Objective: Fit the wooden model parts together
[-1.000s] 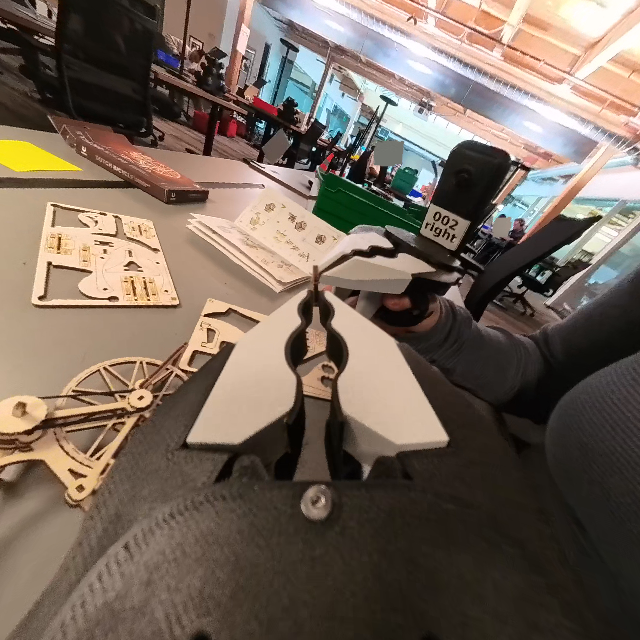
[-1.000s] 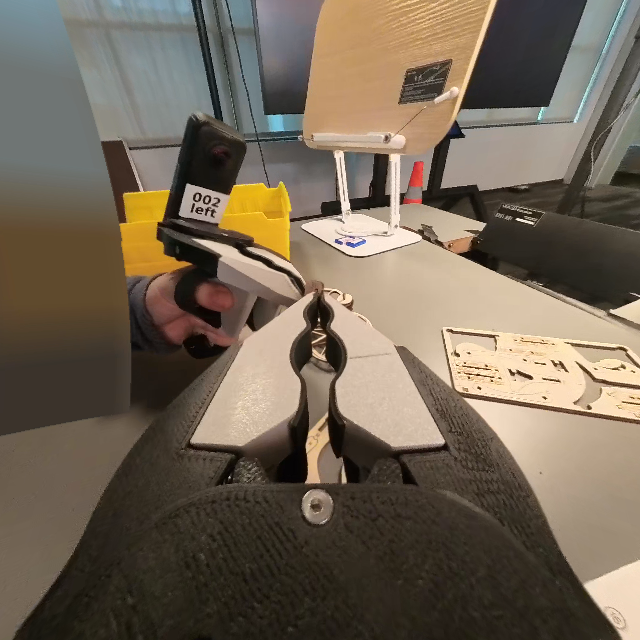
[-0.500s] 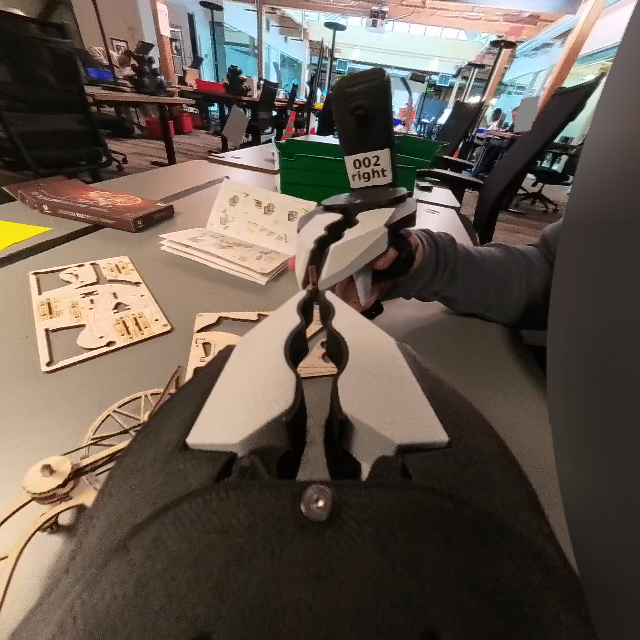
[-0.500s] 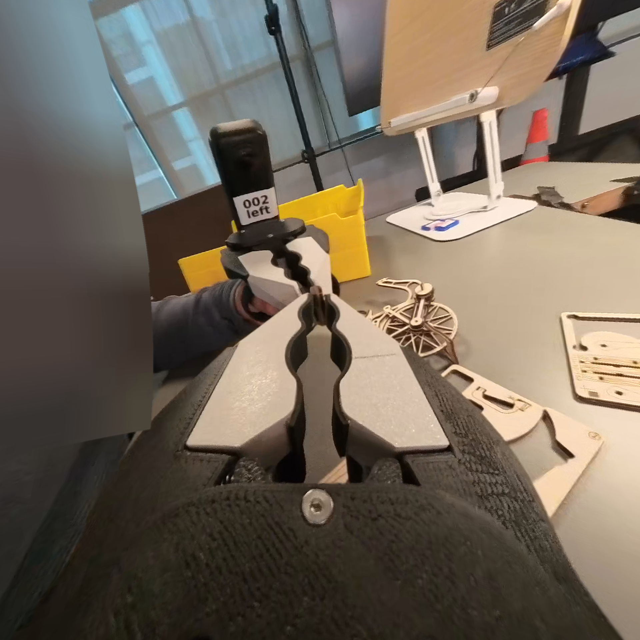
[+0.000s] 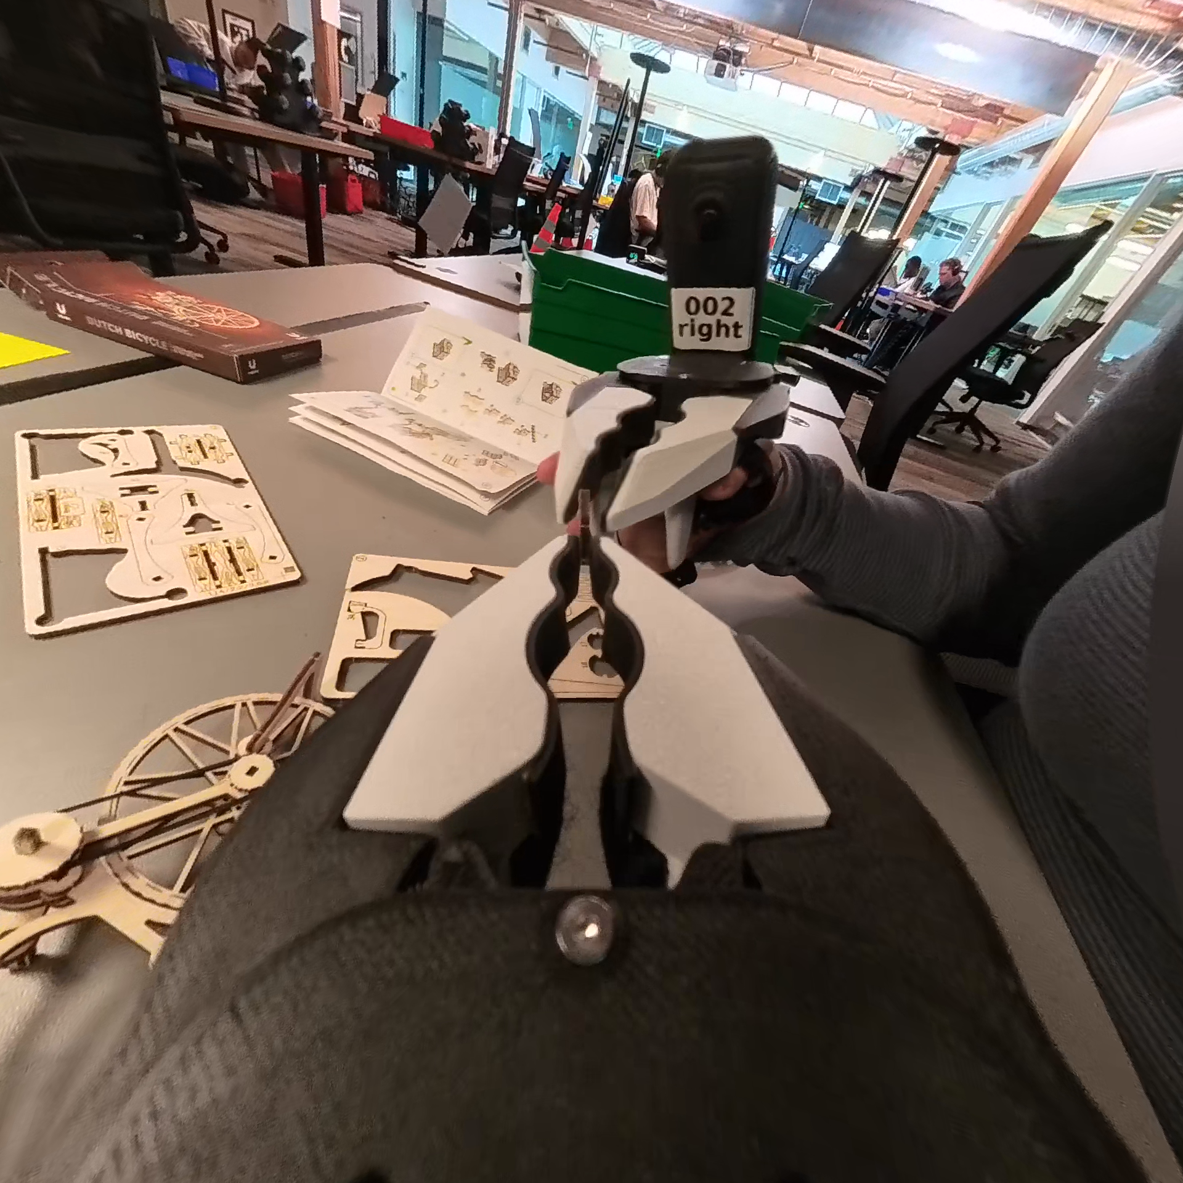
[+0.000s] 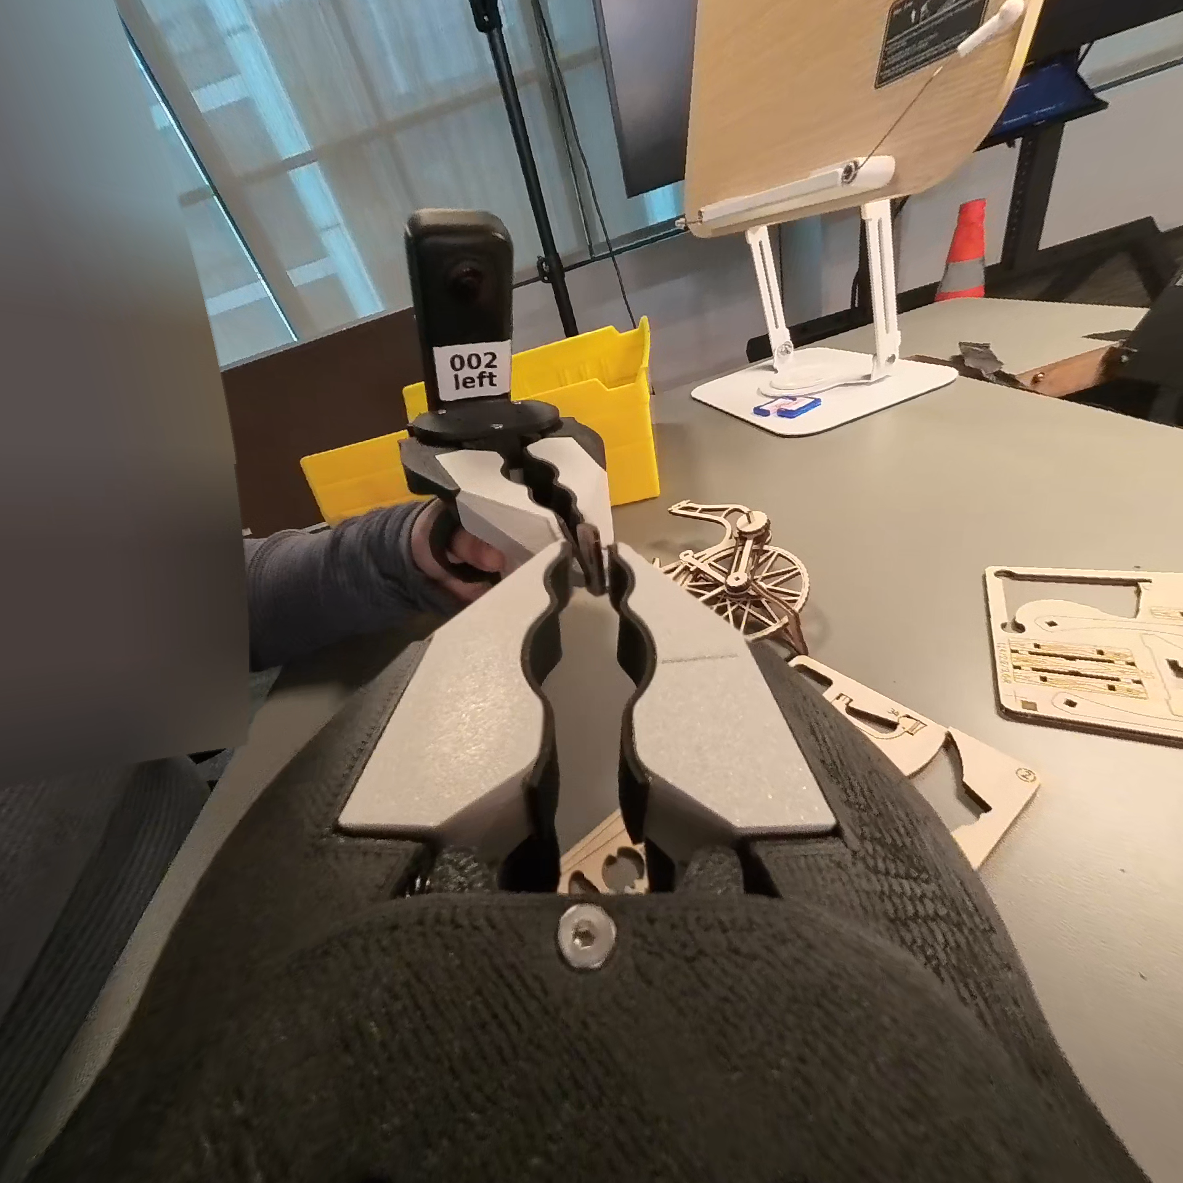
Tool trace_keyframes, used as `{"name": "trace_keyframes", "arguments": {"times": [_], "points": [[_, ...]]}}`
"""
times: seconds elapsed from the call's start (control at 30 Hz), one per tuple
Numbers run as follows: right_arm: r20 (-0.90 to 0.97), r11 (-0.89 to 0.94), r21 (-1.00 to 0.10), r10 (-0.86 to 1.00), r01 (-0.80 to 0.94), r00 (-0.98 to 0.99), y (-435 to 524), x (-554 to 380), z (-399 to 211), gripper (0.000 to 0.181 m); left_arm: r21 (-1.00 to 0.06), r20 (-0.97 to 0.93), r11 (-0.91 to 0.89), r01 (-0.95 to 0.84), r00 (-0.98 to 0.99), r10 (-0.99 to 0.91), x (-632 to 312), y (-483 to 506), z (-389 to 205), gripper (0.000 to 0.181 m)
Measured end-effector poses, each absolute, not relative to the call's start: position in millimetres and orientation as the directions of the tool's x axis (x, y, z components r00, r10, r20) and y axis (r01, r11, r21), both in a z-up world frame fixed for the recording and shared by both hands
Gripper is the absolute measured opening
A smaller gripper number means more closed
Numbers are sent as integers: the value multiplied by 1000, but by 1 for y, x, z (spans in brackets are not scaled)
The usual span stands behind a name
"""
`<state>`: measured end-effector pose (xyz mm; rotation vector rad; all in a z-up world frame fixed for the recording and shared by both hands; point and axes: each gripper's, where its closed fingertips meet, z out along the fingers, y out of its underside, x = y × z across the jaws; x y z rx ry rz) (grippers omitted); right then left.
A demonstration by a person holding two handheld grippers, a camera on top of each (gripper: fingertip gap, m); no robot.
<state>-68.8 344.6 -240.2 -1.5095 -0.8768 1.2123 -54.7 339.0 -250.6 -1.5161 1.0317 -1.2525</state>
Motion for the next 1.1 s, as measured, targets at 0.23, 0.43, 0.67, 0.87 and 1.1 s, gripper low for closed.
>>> {"name": "trace_keyframes", "arguments": {"times": [0.23, 0.43, 0.67, 0.87, 1.1], "points": [[-272, -266, -962, 933, -57, 235, 344, -70, -238, 0, -955, 287, -292, -41, 109, -952, -58, 337, -246, 2], [-326, -310, -945, 915, -104, 237, 346, -72, -232, 0, -984, 158, -170, -54, 181, -971, -60, 339, -240, 2], [-312, -304, -950, 895, -75, 318, 351, -73, -234, 0, -968, -155, 79, -240, 320, -935, -63, 346, -245, 2], [-246, -263, -965, 876, -19, 416, 360, -72, -244, 0, -906, -336, 195, -376, 358, -871, -64, 352, -253, 3], [-195, -208, -978, 888, -14, 416, 359, -73, -244, 0, -961, -151, 55, -271, 348, -925, -65, 353, -253, 2]]}}
